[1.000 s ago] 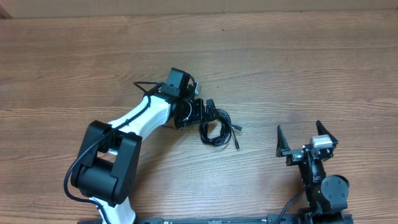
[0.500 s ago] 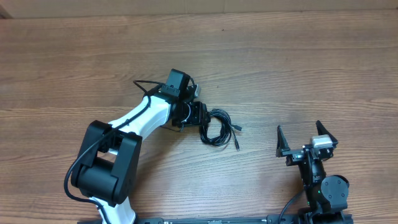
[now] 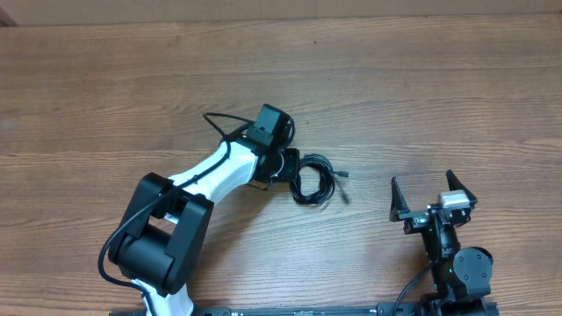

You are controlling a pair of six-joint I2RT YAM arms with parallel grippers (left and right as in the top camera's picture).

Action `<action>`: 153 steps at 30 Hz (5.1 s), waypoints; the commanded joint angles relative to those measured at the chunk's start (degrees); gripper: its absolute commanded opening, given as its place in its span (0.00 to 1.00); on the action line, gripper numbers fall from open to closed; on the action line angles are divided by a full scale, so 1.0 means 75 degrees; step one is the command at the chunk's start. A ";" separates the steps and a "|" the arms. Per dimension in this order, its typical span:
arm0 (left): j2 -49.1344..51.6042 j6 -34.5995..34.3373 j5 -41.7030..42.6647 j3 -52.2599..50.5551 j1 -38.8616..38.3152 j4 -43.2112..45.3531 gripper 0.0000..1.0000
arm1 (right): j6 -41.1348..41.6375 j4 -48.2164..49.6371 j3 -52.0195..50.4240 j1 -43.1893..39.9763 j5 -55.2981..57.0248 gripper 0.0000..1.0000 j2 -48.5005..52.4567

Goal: Untangle cables

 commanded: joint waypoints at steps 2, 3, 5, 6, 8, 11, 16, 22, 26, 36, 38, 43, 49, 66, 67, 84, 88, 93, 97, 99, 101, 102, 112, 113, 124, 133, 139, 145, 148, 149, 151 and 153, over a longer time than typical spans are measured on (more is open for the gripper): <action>0.0058 -0.0329 -0.0417 -0.0047 0.0087 -0.0017 0.04 | -0.0038 0.0017 -0.0082 0.0023 0.0009 1.00 -0.0055; 0.0058 -0.0376 -0.0487 -0.0047 0.0096 -0.0047 0.04 | -0.0038 0.0017 -0.0082 0.0023 0.0009 1.00 -0.0055; 0.0058 -0.0373 -0.0551 -0.0047 0.0102 -0.0090 0.04 | -0.0038 0.0017 -0.0082 0.0023 0.0009 1.00 -0.0055; 0.0058 -0.0373 -0.0589 -0.0047 0.0108 -0.0108 0.04 | -0.0038 0.0017 -0.0082 0.0023 0.0009 1.00 -0.0052; 0.0058 -0.0391 -0.0586 -0.0047 0.0125 -0.0119 0.04 | -0.0038 0.0017 -0.0082 0.0023 0.0009 1.00 -0.0055; 0.0058 -0.0603 -0.0647 -0.0047 0.0128 -0.0119 0.04 | -0.0038 0.0017 -0.0082 0.0023 0.0009 1.00 -0.0055; 0.0058 -0.0895 -0.0877 -0.0047 0.0128 -0.0146 0.05 | -0.0038 0.0017 -0.0082 0.0023 0.0009 1.00 -0.0055; 0.0058 -0.1853 -0.1174 -0.0047 0.0128 -0.0414 0.05 | -0.0038 0.0020 -0.0082 0.0023 0.0009 1.00 -0.0055; 0.0058 -0.3634 -0.1457 -0.0047 0.0128 -0.0947 0.05 | -0.0026 0.0023 -0.0082 0.0023 -0.0070 1.00 -0.0055; 0.0058 -0.5068 -0.0994 -0.0047 0.0102 -0.1274 0.76 | 0.6076 0.0172 -0.0082 0.0032 -0.2235 1.00 -0.0055; 0.0058 -0.4578 -0.0938 -0.0047 0.0102 -0.1250 0.84 | 0.6953 0.0204 -0.0082 0.0032 -0.2713 1.00 -0.0052; 0.0050 -0.3395 -0.0318 -0.0026 0.0122 -0.0656 0.71 | 0.8641 0.0230 -0.0082 0.0032 -0.4651 1.00 -0.0052; 0.0052 -0.3235 -0.0283 -0.0032 0.0114 -0.0679 0.17 | 0.8478 0.0224 -0.0082 0.0029 -0.4733 1.00 -0.0052; 0.0052 -0.3188 -0.0201 -0.0032 0.0064 -0.0597 0.08 | 0.8661 0.0201 0.0093 0.0032 -0.5109 0.96 0.3727; 0.0052 -0.3188 -0.0201 -0.0032 0.0064 -0.0597 0.07 | 0.8658 0.0210 0.0143 0.0032 -0.5141 0.94 0.4065; 0.0052 -0.3185 0.0000 -0.0032 0.0087 -0.0519 0.04 | 0.8635 0.3794 0.0184 0.0041 -0.6234 0.94 0.7367; 0.0052 -0.3188 0.0020 -0.0032 0.0087 -0.0516 0.04 | 0.8667 0.4051 0.0184 0.0041 -0.6187 0.76 0.7653; 0.0052 -0.3182 0.0012 -0.0032 0.0087 -0.0516 0.05 | 0.8947 0.4336 0.0184 0.0041 -0.6117 0.56 0.7778; 0.0052 -0.3185 0.0015 -0.0032 0.0085 -0.0510 0.04 | 0.9264 0.4465 0.0187 0.0347 -0.5432 0.56 0.7778; 0.0052 -0.3185 0.0015 -0.0032 0.0085 -0.0513 0.04 | 0.9457 0.4476 0.0198 0.0749 -0.4826 0.55 0.7778; 0.0052 -0.3185 0.0017 -0.0032 0.0085 -0.0513 0.04 | 0.9463 0.4485 0.0256 0.1250 -0.4182 0.55 0.7778; 0.0052 -0.3185 0.0020 -0.0032 0.0085 -0.0513 0.04 | 0.9463 0.4482 0.0291 0.1518 -0.3841 0.55 0.7781; 0.0052 -0.3142 0.0219 -0.0032 0.0085 -0.0519 0.04 | 0.9428 0.4453 0.1023 0.2731 -0.1746 0.49 0.8757; 0.0052 -0.3127 0.0224 -0.0032 0.0085 -0.0525 0.04 | 0.9431 0.4456 0.1169 0.2731 -0.1679 0.49 0.9017; 0.0050 -0.2868 0.0358 -0.0032 0.0087 -0.0557 0.04 | 0.9433 0.4514 0.2285 0.2731 -0.2352 0.18 1.0952; 0.0047 -0.2177 0.0618 -0.0032 0.0536 -0.0638 0.04 | 0.9072 0.4540 0.2282 0.2722 -0.3235 0.04 1.0940; 0.0047 -0.1734 0.0609 -0.0032 0.0860 -0.0933 0.04 | 0.8378 0.4785 0.2285 0.1999 -0.4779 0.04 1.0687; 0.0050 -0.1556 0.0638 -0.0032 0.1157 -0.0883 0.04 | 0.7224 0.4832 0.2282 0.0396 -0.7589 0.04 1.0439; 0.0047 -0.1553 0.0866 -0.0032 0.1195 -0.0720 0.04 | 0.6974 0.4074 0.2282 -0.0157 -0.7650 0.04 1.0439; 0.0050 -0.1550 0.0918 -0.0032 0.1192 -0.0714 0.04 | 0.6790 0.3905 0.2282 -0.0187 -0.7565 0.04 1.0439; 0.0050 -0.1550 0.0953 -0.0032 0.1186 -0.0714 0.04 | 0.6566 0.3488 0.2282 -0.0172 -0.7236 0.06 1.0439; 0.0050 -0.1550 0.0956 -0.0032 0.1186 -0.0720 0.04 | 0.6560 0.3101 0.2273 -0.0090 -0.6948 0.07 1.0439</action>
